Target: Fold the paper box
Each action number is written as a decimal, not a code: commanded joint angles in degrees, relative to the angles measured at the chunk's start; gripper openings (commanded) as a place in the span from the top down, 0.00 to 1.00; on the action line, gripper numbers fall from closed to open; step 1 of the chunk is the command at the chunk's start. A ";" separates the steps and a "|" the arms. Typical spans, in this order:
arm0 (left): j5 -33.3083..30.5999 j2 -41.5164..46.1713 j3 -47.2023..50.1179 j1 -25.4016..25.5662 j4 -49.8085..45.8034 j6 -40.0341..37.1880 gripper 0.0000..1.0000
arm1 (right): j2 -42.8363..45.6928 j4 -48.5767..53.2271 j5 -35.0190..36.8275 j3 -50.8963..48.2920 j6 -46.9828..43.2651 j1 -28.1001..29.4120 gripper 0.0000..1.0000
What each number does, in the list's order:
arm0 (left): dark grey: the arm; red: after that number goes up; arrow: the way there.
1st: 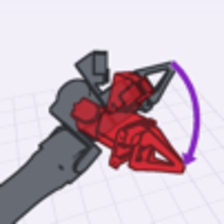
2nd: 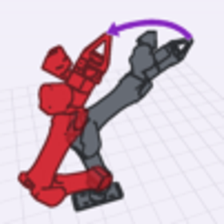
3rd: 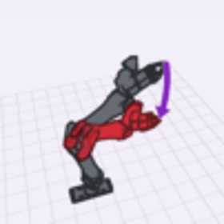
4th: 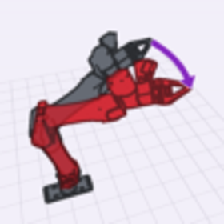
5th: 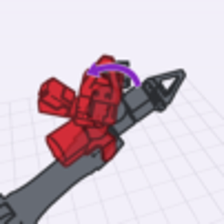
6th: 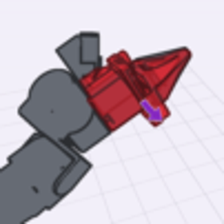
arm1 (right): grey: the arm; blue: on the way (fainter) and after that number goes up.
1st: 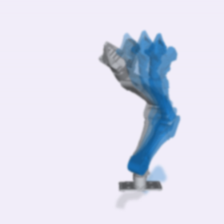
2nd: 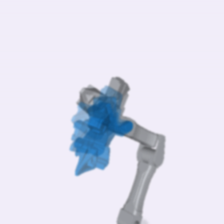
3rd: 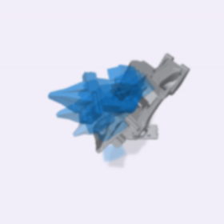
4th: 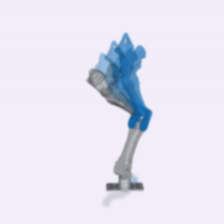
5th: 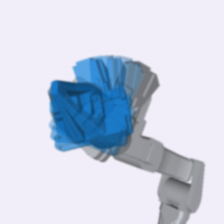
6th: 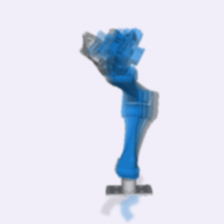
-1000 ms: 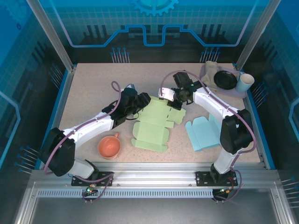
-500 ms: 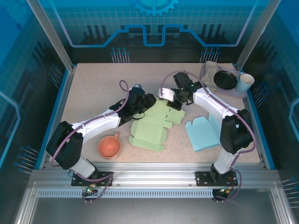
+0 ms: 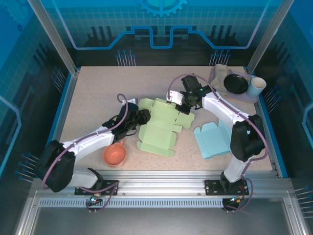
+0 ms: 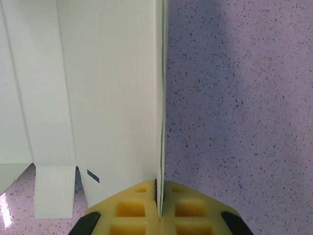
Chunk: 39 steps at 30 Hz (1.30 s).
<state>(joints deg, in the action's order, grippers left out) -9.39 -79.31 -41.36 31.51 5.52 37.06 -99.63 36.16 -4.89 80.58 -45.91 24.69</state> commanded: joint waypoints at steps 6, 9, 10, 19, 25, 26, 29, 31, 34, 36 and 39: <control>2.91 -8.95 0.24 -0.35 9.07 -6.99 0.45 | -0.74 0.83 -0.04 0.78 0.56 -0.32 1.00; 0.46 -10.15 -0.25 -0.37 8.44 -6.91 0.42 | -1.00 1.01 -0.21 0.89 0.30 -0.34 1.00; -0.90 -10.35 -0.60 -0.31 7.25 -6.68 0.42 | -1.01 1.02 -0.21 0.87 0.30 -0.32 1.00; -4.83 -9.60 -0.82 -0.25 4.06 -6.74 0.36 | -1.20 1.39 -0.67 1.15 0.21 -0.35 1.00; -5.42 -11.44 -3.67 0.47 2.07 -5.83 0.37 | -1.44 1.35 -0.72 1.24 0.30 -0.23 1.00; -4.21 -11.50 -3.97 0.83 2.61 -5.60 0.38 | -1.58 1.46 -0.75 1.30 0.34 -0.17 1.00; -1.44 -11.89 -5.48 2.52 4.10 -5.59 0.40 | -1.86 1.59 -0.74 1.47 0.30 -0.12 1.00; -1.56 -12.42 -7.38 3.83 2.64 -5.59 0.41 | -1.88 1.63 -0.67 1.42 0.30 -0.15 1.00; -1.75 -12.79 -9.25 5.13 1.67 -4.95 0.47 | -1.87 1.52 -0.61 1.44 0.38 -0.10 1.00; -1.61 -13.21 -9.68 6.08 2.13 -4.46 0.49 | -2.04 1.37 -0.67 1.44 0.34 -0.12 1.00; -1.31 -15.46 -10.69 6.82 2.24 -3.94 0.49 | -2.45 1.41 -0.67 1.52 0.28 -0.21 1.00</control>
<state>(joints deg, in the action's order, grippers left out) -12.58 -92.47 -49.12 37.17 6.24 32.08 -100.66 36.86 -2.98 80.73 -45.89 24.12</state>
